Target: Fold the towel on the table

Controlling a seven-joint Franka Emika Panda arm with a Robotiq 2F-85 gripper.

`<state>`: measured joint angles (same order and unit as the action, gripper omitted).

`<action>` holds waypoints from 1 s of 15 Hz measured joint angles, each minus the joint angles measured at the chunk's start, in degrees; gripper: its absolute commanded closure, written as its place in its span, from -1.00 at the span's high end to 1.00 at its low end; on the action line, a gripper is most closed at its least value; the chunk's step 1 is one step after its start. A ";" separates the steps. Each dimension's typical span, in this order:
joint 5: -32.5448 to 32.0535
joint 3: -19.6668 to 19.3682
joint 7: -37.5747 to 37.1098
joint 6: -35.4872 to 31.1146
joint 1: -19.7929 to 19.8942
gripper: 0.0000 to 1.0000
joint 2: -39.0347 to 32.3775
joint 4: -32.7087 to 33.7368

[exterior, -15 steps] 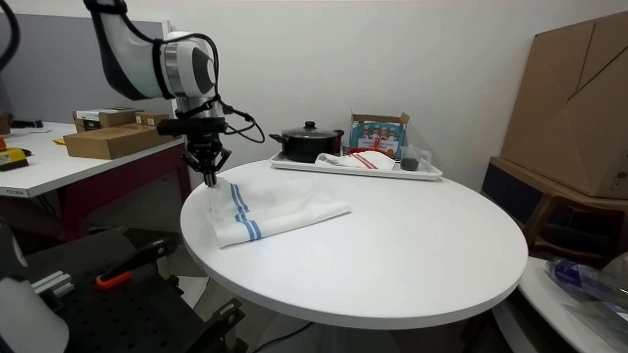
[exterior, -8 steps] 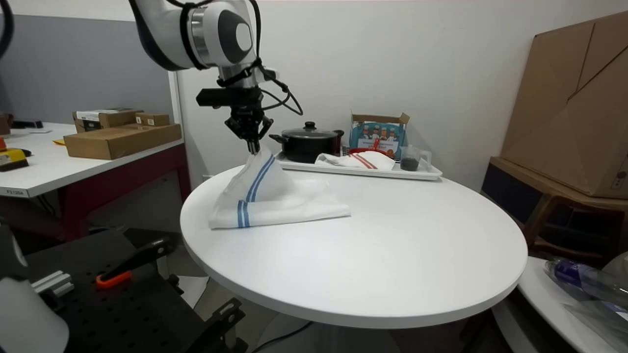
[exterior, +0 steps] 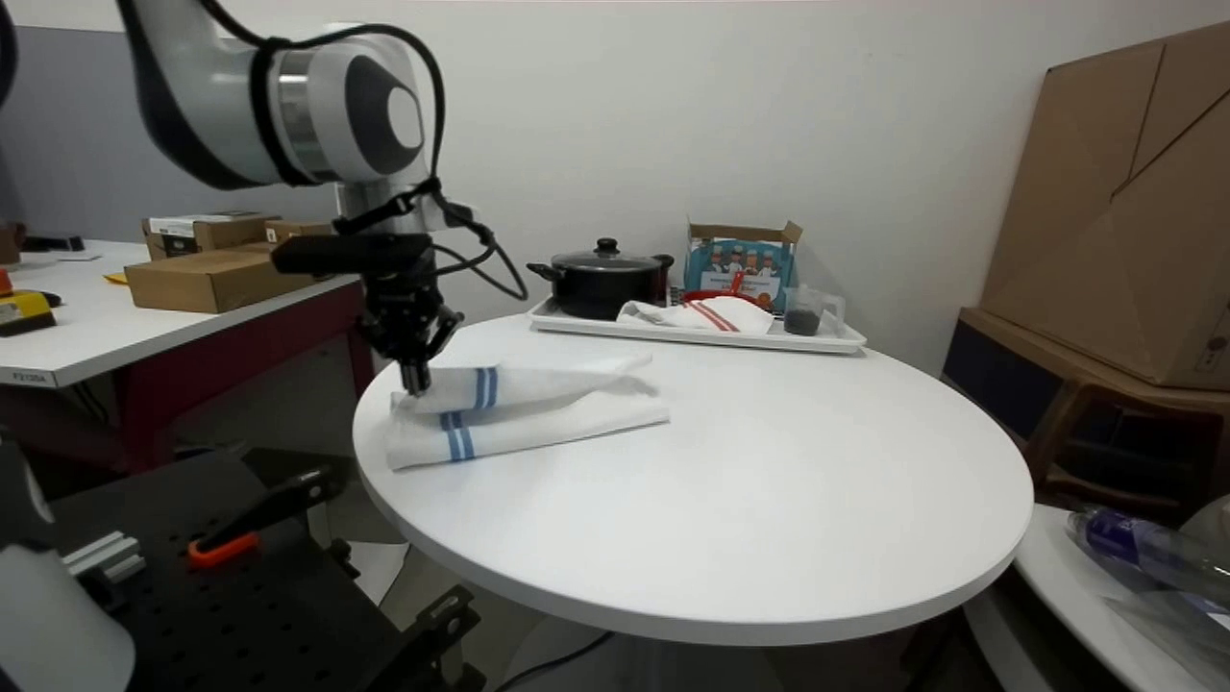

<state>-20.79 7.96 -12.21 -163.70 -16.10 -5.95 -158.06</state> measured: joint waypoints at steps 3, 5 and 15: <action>0.11 4.80 -2.69 1.15 -2.94 -0.35 -2.08 -1.67; -0.01 6.31 -5.03 2.91 -4.63 -0.04 -3.37 -1.37; -1.08 5.11 -8.44 7.27 -4.88 1.00 -3.87 -0.81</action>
<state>-21.88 13.08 -20.65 -156.44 -20.98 -9.82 -158.88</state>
